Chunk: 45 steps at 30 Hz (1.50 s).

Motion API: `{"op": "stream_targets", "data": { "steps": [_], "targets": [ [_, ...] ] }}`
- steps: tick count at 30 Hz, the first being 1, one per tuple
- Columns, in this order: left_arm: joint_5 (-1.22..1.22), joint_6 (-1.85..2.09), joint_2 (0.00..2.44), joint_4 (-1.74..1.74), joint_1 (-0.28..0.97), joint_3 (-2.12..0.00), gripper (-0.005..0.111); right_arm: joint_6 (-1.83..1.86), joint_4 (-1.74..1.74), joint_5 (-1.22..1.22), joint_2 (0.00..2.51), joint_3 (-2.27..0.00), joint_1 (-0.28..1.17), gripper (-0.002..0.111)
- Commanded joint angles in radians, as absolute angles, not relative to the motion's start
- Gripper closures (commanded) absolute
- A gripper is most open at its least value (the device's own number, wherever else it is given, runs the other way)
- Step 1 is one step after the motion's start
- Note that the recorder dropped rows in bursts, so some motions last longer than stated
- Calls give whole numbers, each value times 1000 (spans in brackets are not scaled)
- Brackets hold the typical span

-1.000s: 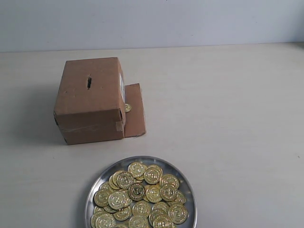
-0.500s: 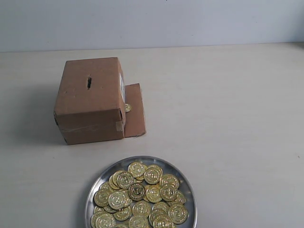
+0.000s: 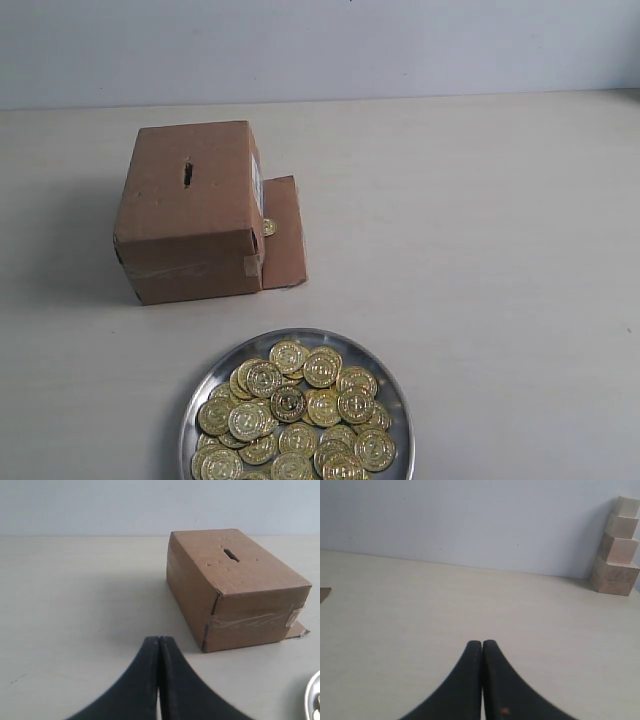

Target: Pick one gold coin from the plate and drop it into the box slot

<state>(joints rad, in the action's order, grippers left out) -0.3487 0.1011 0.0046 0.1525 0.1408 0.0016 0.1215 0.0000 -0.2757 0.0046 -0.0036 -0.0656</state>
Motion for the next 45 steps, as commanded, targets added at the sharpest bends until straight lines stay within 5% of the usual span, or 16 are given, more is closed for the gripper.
{"op": "stream_targets", "data": {
  "steps": [1,45],
  "targets": [
    [-350,96,0,146,139,0,107,128,0,-276,0,0,-71,108],
    [-356,96,0,146,139,0,107,128,0,-273,0,0,27,108]
  ]
}}
